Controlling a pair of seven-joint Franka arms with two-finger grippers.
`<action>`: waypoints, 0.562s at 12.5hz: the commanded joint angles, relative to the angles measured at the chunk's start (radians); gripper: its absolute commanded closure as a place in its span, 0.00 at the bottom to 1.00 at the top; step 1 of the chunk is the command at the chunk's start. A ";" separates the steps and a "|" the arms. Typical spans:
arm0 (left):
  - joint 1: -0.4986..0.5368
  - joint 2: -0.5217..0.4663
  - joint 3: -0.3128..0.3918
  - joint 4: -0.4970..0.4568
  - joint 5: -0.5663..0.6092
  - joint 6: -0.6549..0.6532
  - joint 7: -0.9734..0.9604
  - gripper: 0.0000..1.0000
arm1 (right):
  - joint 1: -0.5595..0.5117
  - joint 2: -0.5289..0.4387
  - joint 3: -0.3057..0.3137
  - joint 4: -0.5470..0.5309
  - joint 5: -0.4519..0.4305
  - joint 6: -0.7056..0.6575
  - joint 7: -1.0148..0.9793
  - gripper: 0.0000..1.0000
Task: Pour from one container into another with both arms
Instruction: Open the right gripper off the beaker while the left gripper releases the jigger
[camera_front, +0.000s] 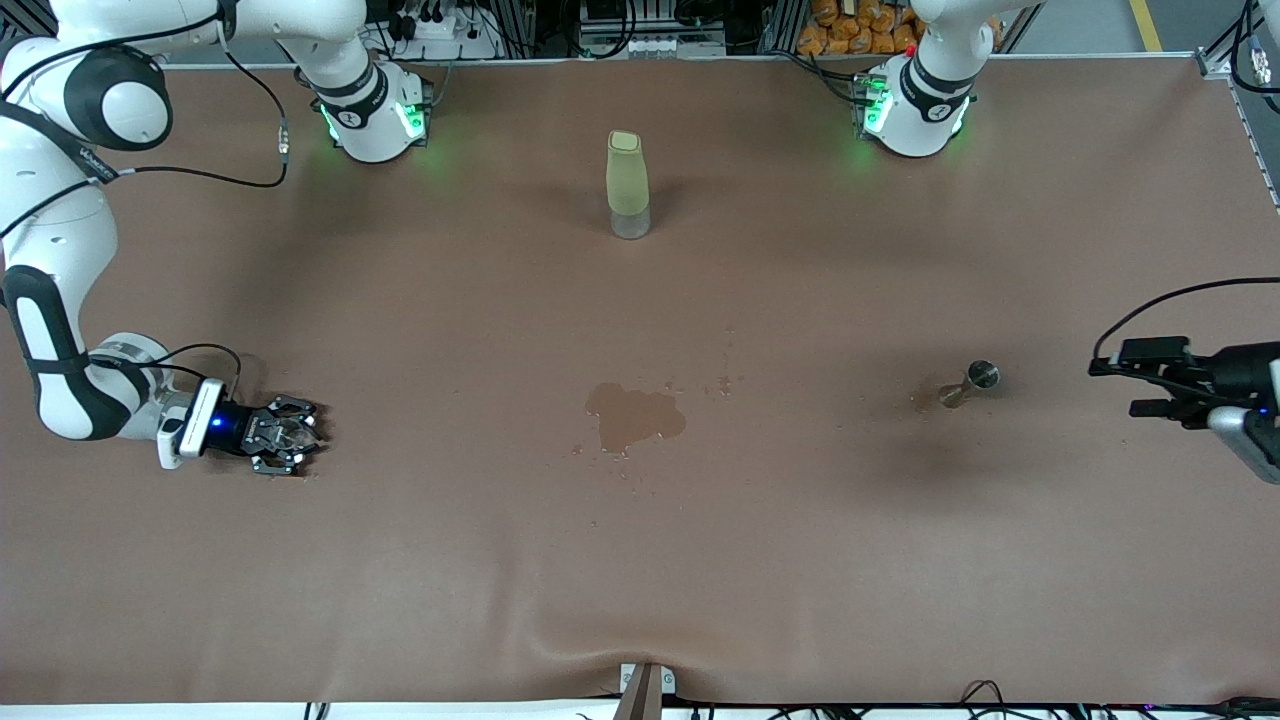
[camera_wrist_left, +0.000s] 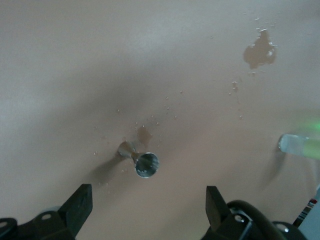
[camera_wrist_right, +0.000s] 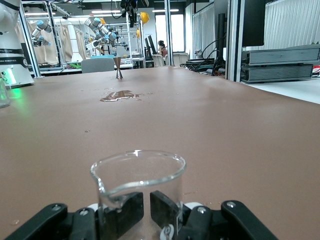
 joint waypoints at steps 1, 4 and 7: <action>-0.123 -0.095 0.008 -0.038 0.130 0.019 -0.275 0.00 | 0.003 0.013 0.001 0.017 0.018 -0.010 -0.010 0.00; -0.200 -0.143 0.008 -0.044 0.140 0.014 -0.481 0.00 | -0.003 0.010 0.002 0.019 0.018 -0.011 -0.007 0.00; -0.240 -0.166 0.005 -0.042 0.218 0.011 -0.609 0.00 | -0.008 0.000 0.004 0.039 0.023 -0.034 0.004 0.00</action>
